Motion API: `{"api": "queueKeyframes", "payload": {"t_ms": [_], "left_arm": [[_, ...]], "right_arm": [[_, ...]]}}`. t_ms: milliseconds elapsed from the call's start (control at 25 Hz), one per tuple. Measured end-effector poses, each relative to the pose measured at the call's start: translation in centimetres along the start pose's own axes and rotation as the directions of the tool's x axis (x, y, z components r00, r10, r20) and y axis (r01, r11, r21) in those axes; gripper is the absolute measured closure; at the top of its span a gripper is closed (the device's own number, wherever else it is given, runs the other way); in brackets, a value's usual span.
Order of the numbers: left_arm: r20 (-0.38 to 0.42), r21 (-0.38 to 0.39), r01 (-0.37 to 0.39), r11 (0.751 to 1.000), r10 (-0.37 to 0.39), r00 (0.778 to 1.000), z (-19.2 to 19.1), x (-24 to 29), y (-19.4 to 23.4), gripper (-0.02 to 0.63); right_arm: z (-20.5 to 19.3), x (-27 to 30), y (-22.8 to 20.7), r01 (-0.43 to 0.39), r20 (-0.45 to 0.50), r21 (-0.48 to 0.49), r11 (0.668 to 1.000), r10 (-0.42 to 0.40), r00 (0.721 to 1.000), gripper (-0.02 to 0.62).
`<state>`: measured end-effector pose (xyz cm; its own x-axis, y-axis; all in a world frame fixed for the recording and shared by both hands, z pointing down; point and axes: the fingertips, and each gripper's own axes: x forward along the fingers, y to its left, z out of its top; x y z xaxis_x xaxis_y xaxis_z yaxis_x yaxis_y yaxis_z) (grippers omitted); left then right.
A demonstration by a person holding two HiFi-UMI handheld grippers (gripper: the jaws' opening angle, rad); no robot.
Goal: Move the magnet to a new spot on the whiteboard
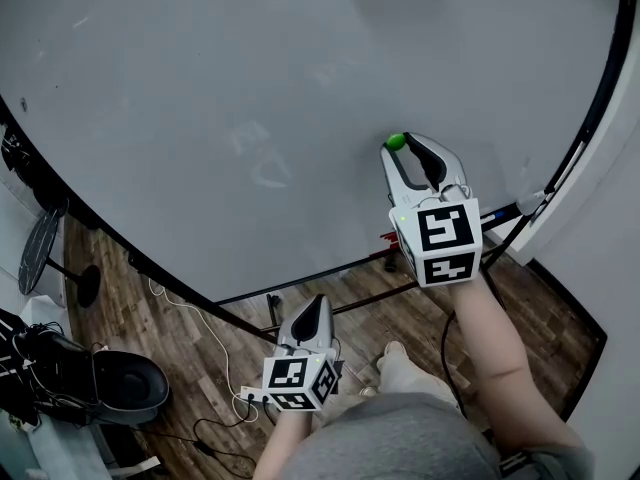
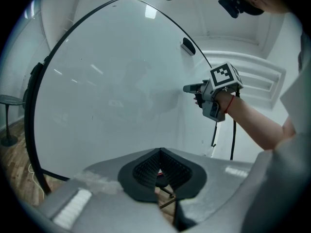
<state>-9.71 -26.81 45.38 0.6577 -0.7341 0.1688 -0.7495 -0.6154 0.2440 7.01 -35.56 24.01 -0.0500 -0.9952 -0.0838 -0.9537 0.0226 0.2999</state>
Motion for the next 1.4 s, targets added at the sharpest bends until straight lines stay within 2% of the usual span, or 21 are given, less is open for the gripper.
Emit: {"api": "queueKeyframes", "payload": {"t_ms": [440,1400], "left_arm": [[0.0,0.016,0.019,1.0,-0.019,1.0,-0.6,-1.8,-1.7,0.601],[0.014,0.029,0.011,1.0,-0.011,1.0,-1.3,-6.3,-3.2,0.601]], "right_arm": [[-0.4,-4.6,1.2,-0.01,0.0,0.011,1.0,0.01,1.0,0.471],[-2.3,-14.8,4.4,-0.016,-0.023,0.063,0.998,0.018,1.0,0.471]]}}
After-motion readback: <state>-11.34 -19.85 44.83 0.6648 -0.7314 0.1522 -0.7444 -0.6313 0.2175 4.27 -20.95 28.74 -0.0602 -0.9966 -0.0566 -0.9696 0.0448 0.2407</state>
